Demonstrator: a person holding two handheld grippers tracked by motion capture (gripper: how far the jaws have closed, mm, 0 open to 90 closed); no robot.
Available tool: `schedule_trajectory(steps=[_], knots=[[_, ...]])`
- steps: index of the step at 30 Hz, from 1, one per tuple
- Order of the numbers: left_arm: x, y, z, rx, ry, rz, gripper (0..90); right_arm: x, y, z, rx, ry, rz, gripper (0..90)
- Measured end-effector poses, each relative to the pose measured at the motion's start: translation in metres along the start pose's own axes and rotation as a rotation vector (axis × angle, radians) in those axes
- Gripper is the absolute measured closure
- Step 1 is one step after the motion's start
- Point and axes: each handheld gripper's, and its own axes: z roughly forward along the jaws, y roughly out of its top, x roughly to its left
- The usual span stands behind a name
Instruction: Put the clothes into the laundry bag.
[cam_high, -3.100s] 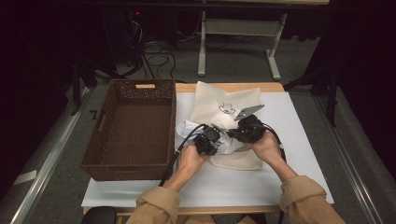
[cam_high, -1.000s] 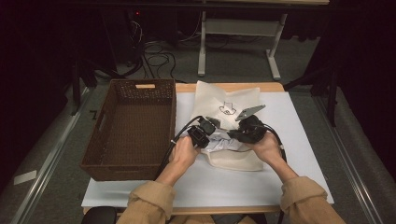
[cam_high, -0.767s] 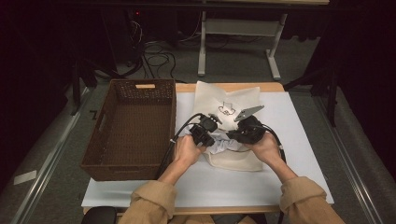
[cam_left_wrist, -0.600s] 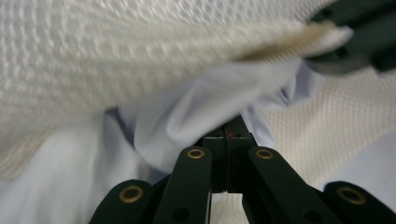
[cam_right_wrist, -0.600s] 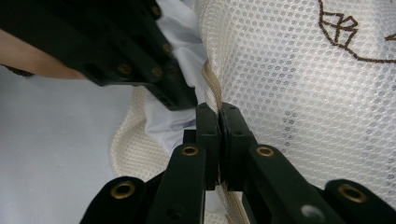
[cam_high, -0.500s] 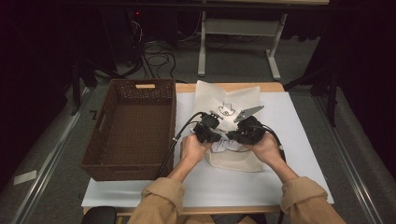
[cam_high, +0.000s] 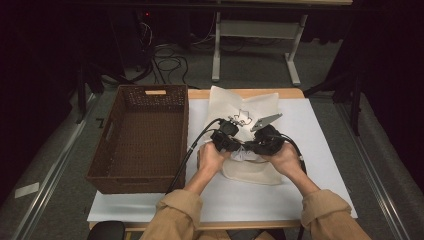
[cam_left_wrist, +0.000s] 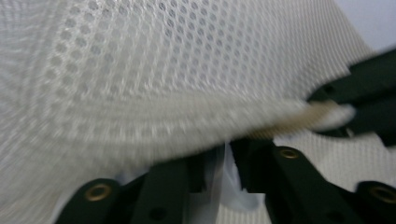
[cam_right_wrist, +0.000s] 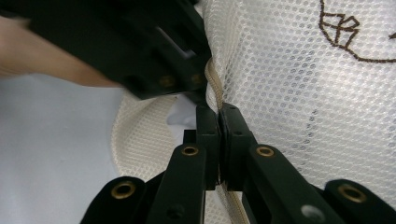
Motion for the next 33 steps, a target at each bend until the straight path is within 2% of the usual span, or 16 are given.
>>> schedule_trajectory(steps=[1, 5, 11, 15, 19, 22, 24, 25, 26, 27, 28, 31, 33], knots=[[-0.002, 0.001, -0.006, 0.017, 0.014, 0.016, 70.2, -0.001, 0.0, 0.0, -0.004, 0.0, 0.0, 88.5], [-0.006, -0.001, -0.027, 0.062, 0.073, 0.028, 56.8, -0.002, -0.002, -0.003, -0.005, -0.006, 0.012, 88.5], [-0.005, -0.008, -0.043, 0.131, 0.158, 0.046, 46.9, -0.003, -0.002, -0.003, -0.013, -0.008, 0.013, 88.4], [-0.004, -0.011, -0.042, 0.186, 0.179, 0.063, 43.9, -0.002, -0.001, -0.002, -0.008, -0.008, 0.019, 88.4], [0.0, -0.013, -0.027, 0.244, 0.176, 0.052, 43.7, -0.003, -0.001, -0.001, -0.009, -0.008, 0.015, 88.4], [0.005, -0.015, -0.012, 0.283, 0.165, 0.042, 48.7, -0.003, -0.002, -0.001, -0.008, -0.009, 0.014, 88.4], [0.008, -0.017, -0.004, 0.292, 0.151, 0.026, 62.3, -0.004, -0.002, -0.001, -0.005, -0.009, 0.013, 88.4], [0.009, -0.017, -0.002, 0.29, 0.117, 0.018, 70.1, -0.004, -0.002, -0.001, -0.006, -0.008, 0.012, 88.4], [0.009, -0.017, -0.001, 0.277, 0.1, 0.016, 78.0, -0.004, -0.002, -0.001, -0.006, -0.007, 0.01, 88.4], [0.008, -0.017, -0.001, 0.271, 0.089, 0.025, 82.5, -0.003, -0.001, -0.001, -0.006, -0.008, 0.011, 88.4], [0.007, -0.017, -0.001, 0.252, 0.063, 0.018, 85.2, -0.003, -0.001, -0.001, -0.004, -0.007, 0.01, 88.4], [0.005, -0.015, -0.004, 0.191, -0.016, 0.002, 87.1, -0.002, -0.001, 0.0, -0.001, -0.006, 0.012, 88.4], [0.005, -0.013, -0.004, 0.15, -0.045, -0.015, 87.3, -0.002, 0.0, 0.001, -0.004, -0.005, -0.001, 88.5]])
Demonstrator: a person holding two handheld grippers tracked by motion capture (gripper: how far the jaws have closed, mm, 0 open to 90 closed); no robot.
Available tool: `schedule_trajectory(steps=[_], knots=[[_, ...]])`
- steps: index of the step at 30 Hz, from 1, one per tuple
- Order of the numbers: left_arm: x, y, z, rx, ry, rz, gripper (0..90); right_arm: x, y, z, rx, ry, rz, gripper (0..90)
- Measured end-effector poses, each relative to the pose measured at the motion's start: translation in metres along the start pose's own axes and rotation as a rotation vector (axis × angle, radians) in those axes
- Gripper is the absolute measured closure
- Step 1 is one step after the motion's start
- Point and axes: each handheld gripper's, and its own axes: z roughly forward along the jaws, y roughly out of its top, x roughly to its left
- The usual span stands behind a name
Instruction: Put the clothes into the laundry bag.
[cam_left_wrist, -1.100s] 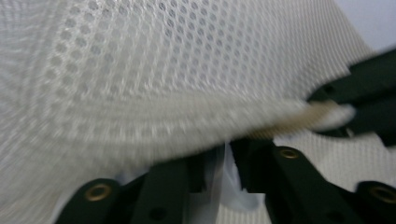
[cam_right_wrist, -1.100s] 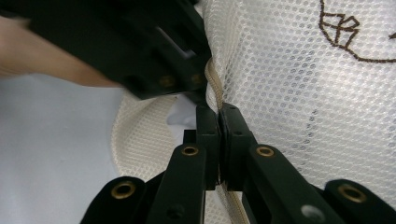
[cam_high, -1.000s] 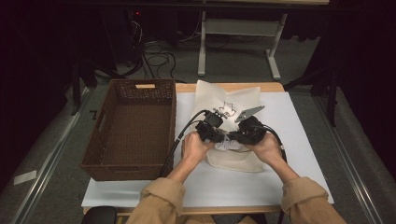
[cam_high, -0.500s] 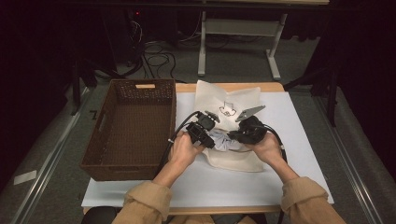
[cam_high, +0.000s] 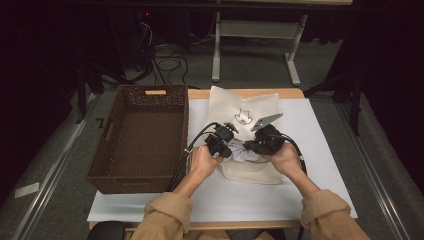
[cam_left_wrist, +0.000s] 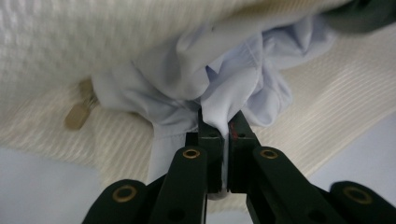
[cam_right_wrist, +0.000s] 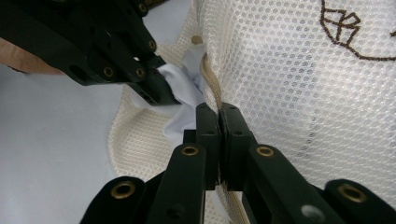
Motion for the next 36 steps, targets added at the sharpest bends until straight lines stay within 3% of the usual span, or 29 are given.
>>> schedule_trajectory(steps=[1, 5, 9, 11, 13, 16, 21, 26, 28, 31, 34, 36], knots=[[0.001, 0.001, 0.0, -0.01, -0.011, 0.004, 87.4, 0.001, 0.0, 0.0, 0.003, 0.0, 0.006, 88.5], [0.007, 0.003, 0.008, -0.117, -0.033, -0.041, 87.7, 0.004, 0.001, 0.0, 0.008, 0.005, -0.007, 88.5], [0.012, 0.007, 0.013, -0.24, 0.019, -0.072, 88.0, 0.007, 0.002, 0.001, 0.015, 0.01, -0.011, 88.6], [0.016, 0.008, 0.016, -0.262, 0.059, -0.089, 87.9, 0.006, 0.001, 0.0, 0.013, 0.01, -0.006, 88.5], [0.02, 0.009, 0.022, -0.237, 0.083, -0.095, 87.6, 0.004, 0.0, -0.001, 0.013, 0.009, -0.001, 88.5], [0.018, 0.007, 0.024, -0.19, 0.119, -0.06, 84.6, 0.003, 0.0, 0.001, 0.019, 0.008, 0.003, 88.5], [0.007, 0.005, 0.015, -0.114, 0.182, 0.01, 65.8, 0.003, 0.0, 0.004, 0.018, 0.006, 0.011, 88.4], [0.002, -0.006, 0.008, -0.071, 0.19, 0.007, 56.4, 0.0, -0.002, 0.001, 0.014, 0.003, 0.011, 88.4], [0.001, -0.011, 0.007, -0.062, 0.188, 0.006, 57.5, -0.001, -0.003, 0.001, 0.013, 0.003, 0.012, 88.4], [0.002, -0.013, 0.009, -0.052, 0.171, 0.018, 71.4, 0.0, -0.002, 0.0, 0.012, -0.001, 0.012, 88.4], [0.003, -0.011, 0.014, -0.078, 0.131, 0.013, 86.0, 0.001, -0.002, 0.0, 0.013, 0.0, 0.005, 88.4], [0.002, -0.008, 0.017, -0.107, 0.1, 0.01, 87.7, 0.001, -0.002, 0.001, 0.016, 0.006, 0.006, 88.4]])
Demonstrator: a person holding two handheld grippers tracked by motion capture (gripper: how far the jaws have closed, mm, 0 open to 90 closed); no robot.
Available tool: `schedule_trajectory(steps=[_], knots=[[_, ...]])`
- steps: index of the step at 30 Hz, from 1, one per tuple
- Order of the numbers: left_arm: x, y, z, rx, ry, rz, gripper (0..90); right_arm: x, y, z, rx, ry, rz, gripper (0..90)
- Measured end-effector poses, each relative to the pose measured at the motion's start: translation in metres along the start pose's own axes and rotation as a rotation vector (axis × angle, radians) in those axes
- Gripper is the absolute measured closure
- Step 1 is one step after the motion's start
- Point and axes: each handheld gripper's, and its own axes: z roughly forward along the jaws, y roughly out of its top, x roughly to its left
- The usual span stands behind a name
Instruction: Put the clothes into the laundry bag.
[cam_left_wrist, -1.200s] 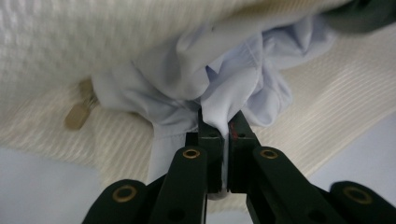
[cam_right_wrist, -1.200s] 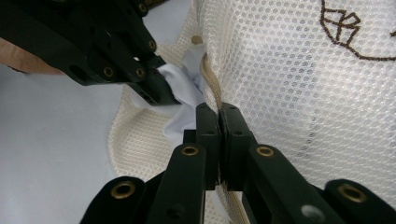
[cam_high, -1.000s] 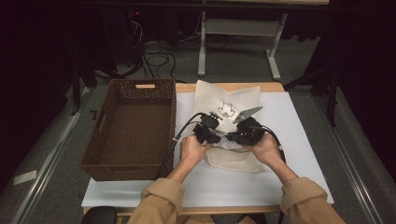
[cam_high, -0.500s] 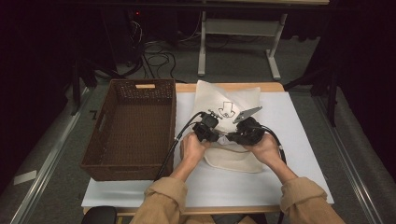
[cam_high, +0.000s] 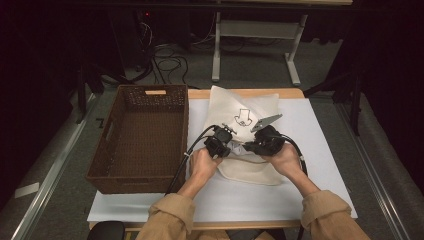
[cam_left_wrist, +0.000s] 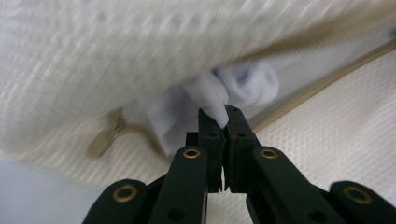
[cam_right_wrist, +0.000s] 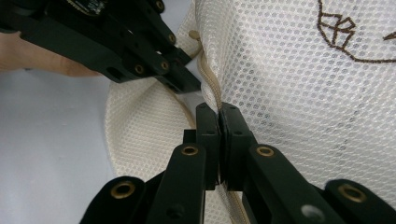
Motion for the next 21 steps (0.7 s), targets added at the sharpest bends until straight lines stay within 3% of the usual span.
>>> schedule_trajectory(steps=[2, 6, 8, 11, 14, 17, 21], knots=[[0.0, 0.004, 0.003, -0.019, -0.017, -0.008, 88.2, 0.0, 0.0, 0.001, 0.004, 0.001, 0.002, 88.4], [0.004, 0.013, 0.008, -0.108, -0.041, -0.055, 88.7, 0.005, 0.002, 0.0, 0.007, -0.006, -0.009, 88.5], [0.009, 0.018, 0.015, -0.122, -0.005, -0.065, 88.7, 0.004, 0.003, -0.001, 0.012, -0.009, -0.009, 88.5], [0.015, 0.02, 0.026, -0.157, 0.0, -0.128, 88.3, 0.0, 0.001, -0.003, 0.016, -0.01, 0.004, 88.5], [0.012, 0.018, 0.027, -0.144, 0.008, -0.096, 85.3, -0.004, -0.001, 0.0, 0.022, -0.002, 0.021, 88.5], [0.006, 0.015, 0.018, -0.106, 0.047, -0.052, 73.0, -0.002, 0.0, 0.003, 0.024, -0.006, 0.019, 88.4], [0.0, 0.006, 0.006, -0.076, 0.052, -0.036, 61.9, -0.002, 0.001, 0.002, 0.014, -0.012, 0.008, 88.4]])
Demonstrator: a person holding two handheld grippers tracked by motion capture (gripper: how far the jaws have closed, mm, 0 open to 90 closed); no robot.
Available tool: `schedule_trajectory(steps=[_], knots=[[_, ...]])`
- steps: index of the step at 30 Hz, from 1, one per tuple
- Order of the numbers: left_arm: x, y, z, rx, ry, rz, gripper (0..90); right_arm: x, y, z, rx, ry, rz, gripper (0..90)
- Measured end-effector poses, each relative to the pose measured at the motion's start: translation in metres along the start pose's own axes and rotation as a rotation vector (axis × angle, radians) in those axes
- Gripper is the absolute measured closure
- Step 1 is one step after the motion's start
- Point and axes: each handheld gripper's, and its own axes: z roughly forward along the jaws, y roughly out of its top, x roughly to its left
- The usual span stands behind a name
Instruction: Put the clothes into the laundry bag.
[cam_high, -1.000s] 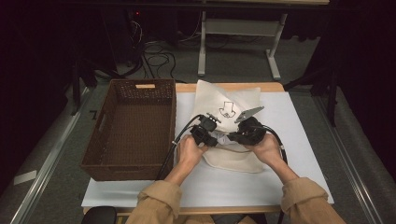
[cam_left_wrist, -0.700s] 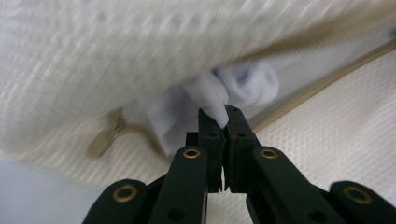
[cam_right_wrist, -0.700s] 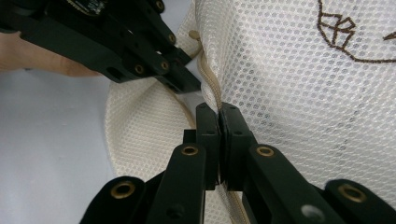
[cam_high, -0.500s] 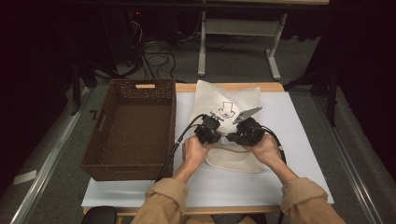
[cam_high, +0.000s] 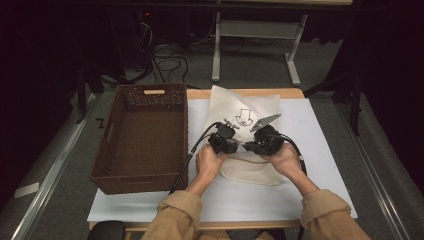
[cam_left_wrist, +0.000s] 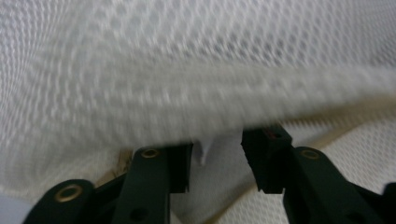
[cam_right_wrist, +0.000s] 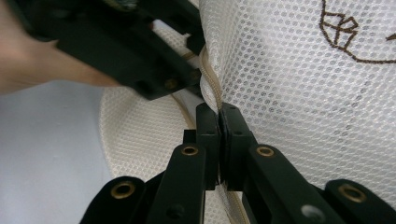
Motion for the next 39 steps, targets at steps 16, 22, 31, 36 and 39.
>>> schedule_trajectory(steps=[16, 22, 31, 36, 39], knots=[[-0.006, -0.013, 0.019, -0.012, -0.013, -0.049, 68.5, -0.001, -0.001, -0.001, -0.004, 0.005, 0.014, 88.4], [0.004, -0.01, 0.023, -0.055, 0.017, -0.108, 87.3, 0.0, -0.001, 0.0, 0.001, 0.007, 0.012, 88.3], [-0.009, -0.02, -0.013, -0.009, 0.067, -0.047, 58.1, -0.002, -0.003, -0.002, -0.008, 0.01, 0.018, 88.3], [-0.013, -0.033, -0.021, 0.019, 0.107, -0.07, 53.2, -0.003, -0.003, -0.003, -0.013, 0.007, 0.019, 88.3], [-0.013, -0.034, -0.018, 0.054, 0.127, -0.075, 51.7, -0.003, -0.003, -0.003, -0.011, 0.008, 0.015, 88.3]])
